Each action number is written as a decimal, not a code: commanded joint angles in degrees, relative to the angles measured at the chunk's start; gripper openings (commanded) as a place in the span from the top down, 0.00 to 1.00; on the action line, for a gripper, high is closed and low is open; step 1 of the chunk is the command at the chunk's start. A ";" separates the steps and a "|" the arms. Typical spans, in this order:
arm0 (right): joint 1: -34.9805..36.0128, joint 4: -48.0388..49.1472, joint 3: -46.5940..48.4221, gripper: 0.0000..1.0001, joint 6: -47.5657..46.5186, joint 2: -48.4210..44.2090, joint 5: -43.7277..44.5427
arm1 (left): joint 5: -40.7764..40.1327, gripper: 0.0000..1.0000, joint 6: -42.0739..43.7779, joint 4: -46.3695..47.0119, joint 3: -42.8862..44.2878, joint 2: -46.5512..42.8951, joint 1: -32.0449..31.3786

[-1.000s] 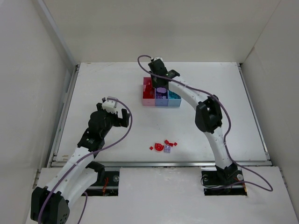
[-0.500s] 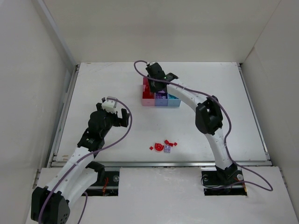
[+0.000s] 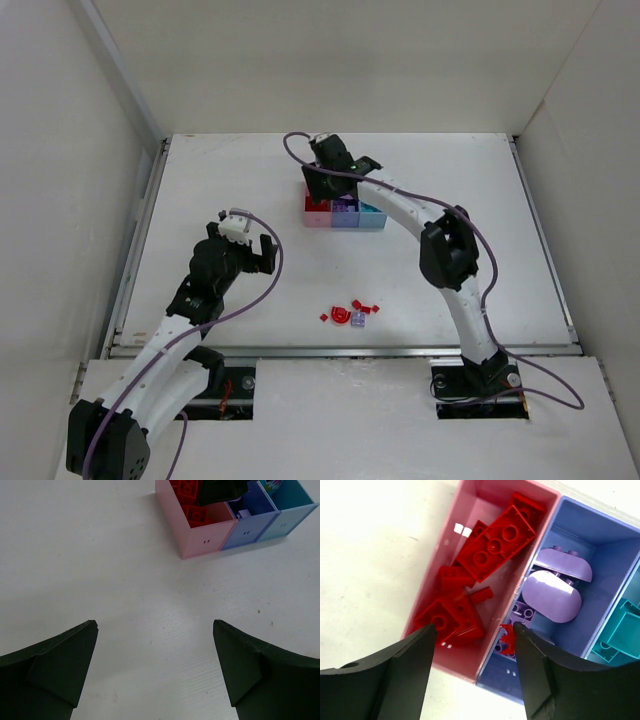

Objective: Sort the legos into containers by color

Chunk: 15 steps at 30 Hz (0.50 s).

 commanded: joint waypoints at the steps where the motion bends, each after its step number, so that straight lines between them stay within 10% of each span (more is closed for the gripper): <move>1: 1.72 2.17 1.63 0.32 -2.41 -5.71 -1.25 | 0.65 0.01 0.44 2.91 -0.28 -0.24 0.22; 15: 1.73 1.57 4.17 0.36 -1.71 -1.95 -4.34 | 1.70 0.01 0.44 2.91 -0.28 -0.77 0.22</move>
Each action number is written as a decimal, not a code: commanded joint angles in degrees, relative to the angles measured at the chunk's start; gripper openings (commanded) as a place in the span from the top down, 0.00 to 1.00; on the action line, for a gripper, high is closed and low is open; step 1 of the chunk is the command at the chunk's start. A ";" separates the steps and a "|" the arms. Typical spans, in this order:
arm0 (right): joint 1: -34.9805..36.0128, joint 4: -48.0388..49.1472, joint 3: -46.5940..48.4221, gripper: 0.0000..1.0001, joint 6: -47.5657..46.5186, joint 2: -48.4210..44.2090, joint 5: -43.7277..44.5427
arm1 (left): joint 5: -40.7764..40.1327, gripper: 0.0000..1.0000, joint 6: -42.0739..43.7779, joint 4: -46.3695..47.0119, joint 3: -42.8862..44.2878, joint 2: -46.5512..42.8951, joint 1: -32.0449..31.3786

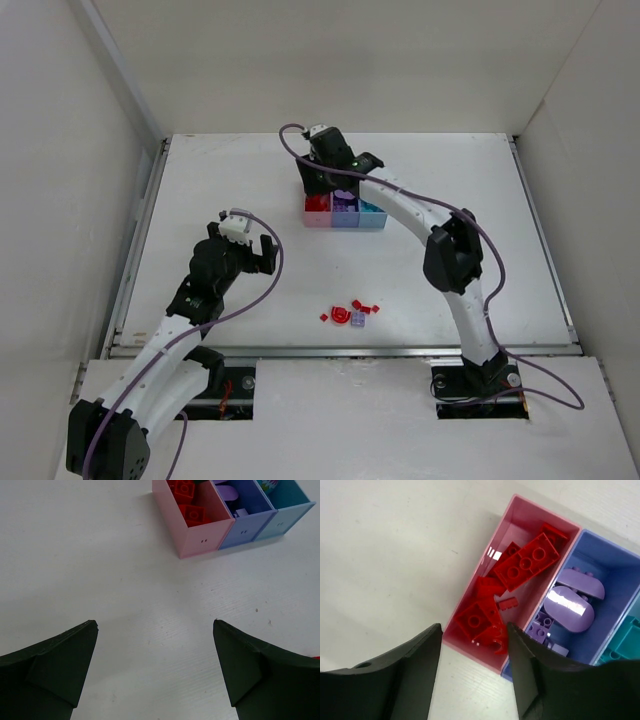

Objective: Sort the legos into containers by color

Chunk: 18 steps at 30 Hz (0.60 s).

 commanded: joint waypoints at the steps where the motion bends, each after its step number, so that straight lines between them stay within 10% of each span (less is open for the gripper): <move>1: 0.33 -0.80 4.50 0.41 -0.44 2.65 0.43 | 1.07 0.01 0.44 2.91 -0.17 -0.77 0.22; 6: 0.33 -1.51 6.71 0.79 0.09 5.56 0.44 | 1.07 0.01 0.44 2.91 -0.17 -0.77 0.22; 14: 0.33 -2.12 6.18 0.61 0.09 6.09 4.04 | 1.07 0.01 0.44 2.91 -0.17 -0.77 0.74; 18: 0.33 -1.43 4.70 0.67 0.09 4.51 4.04 | 1.07 0.01 0.44 2.91 -0.17 -0.77 0.74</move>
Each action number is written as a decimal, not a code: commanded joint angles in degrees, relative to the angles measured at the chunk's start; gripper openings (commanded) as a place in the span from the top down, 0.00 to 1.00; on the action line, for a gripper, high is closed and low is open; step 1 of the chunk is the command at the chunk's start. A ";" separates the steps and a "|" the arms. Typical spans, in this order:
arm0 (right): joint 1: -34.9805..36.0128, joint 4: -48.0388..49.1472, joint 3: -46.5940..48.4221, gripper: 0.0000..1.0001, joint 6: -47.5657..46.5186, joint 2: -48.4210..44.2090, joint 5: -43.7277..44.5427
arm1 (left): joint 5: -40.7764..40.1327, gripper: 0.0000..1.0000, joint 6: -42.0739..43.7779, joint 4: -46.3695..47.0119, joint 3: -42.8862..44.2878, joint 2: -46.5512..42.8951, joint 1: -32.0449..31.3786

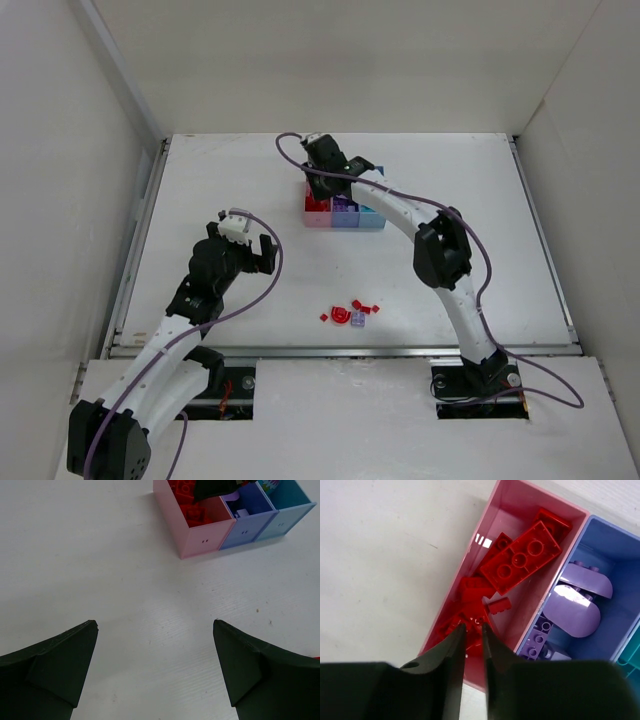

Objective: Sort the legos into containers by color

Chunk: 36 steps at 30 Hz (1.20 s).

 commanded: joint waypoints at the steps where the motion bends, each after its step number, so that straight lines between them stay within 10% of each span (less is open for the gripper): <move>1: 0.37 1.74 0.25 0.78 0.02 -2.53 1.24 | 0.65 0.01 0.44 2.91 -0.17 -0.77 0.26; 2: 0.37 2.36 -1.14 1.00 0.54 -4.10 1.24 | 0.65 0.01 0.44 2.91 -0.17 -0.77 0.26; 4: 0.37 3.59 -2.73 1.00 0.55 -5.78 1.24 | 0.65 0.01 0.44 2.91 -0.17 -0.77 0.26; 8: 0.37 3.00 -3.79 0.64 0.55 -8.77 1.24 | 0.65 0.01 0.44 2.91 -0.17 -0.77 0.26; 11: 0.37 2.11 -5.89 0.93 0.55 -11.93 1.24 | 0.65 0.01 0.44 2.91 -0.17 -1.30 0.26; 18: 5.00 -0.88 -24.42 0.19 -1.82 -24.23 -5.08 | 0.65 0.01 0.44 2.91 -0.17 -1.82 0.26; 36: 20.05 2.72 -56.43 0.06 -9.56 -34.27 -10.36 | 1.71 0.01 -0.08 2.91 -0.17 -2.88 0.26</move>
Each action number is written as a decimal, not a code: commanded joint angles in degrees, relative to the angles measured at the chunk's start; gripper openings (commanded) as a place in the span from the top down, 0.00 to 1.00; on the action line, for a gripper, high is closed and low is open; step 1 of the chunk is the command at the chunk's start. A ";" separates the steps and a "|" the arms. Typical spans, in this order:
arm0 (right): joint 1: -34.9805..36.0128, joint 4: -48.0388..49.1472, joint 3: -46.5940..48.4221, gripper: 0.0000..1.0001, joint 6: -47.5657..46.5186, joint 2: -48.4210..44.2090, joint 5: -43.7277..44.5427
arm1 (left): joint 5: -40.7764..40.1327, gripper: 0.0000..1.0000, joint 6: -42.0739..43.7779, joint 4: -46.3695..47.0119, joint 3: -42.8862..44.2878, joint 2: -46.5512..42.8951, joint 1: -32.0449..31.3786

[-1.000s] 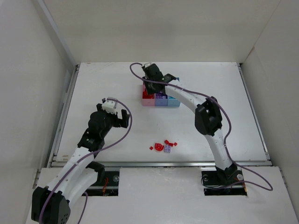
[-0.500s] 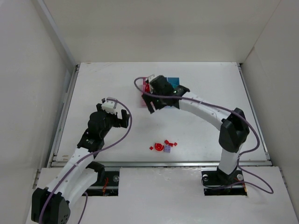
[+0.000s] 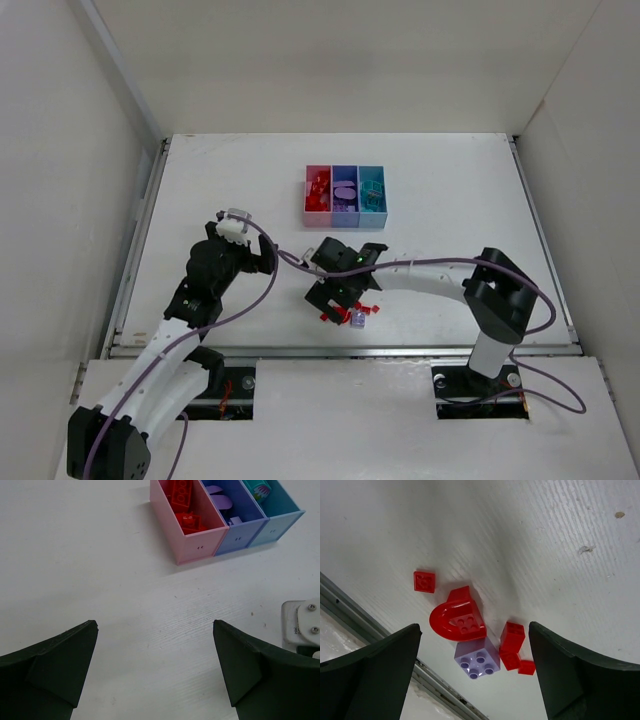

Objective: Sort the legos into containers by color

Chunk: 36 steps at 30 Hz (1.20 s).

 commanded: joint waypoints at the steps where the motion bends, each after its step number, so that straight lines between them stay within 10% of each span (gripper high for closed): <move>1: 0.78 4.14 -0.79 0.06 -1.87 -0.70 0.02 | 0.99 0.01 -0.08 2.84 -0.11 -1.15 0.20; 10: 3.07 5.29 -0.79 0.26 0.07 4.06 0.55 | 0.99 0.01 -0.08 2.84 -0.11 -1.15 0.72; 20: 3.07 5.82 -0.44 0.81 2.00 2.40 4.66 | 0.99 0.01 -0.08 2.84 -0.11 -1.15 0.72; 27: 3.07 3.79 5.00 0.94 3.84 -4.11 15.66 | 0.99 0.01 -0.08 2.84 -0.11 -1.15 0.72; 36: -11.95 10.64 14.74 1.00 10.77 -3.16 4.95 | 0.46 0.01 -0.08 2.84 -0.11 -1.15 0.72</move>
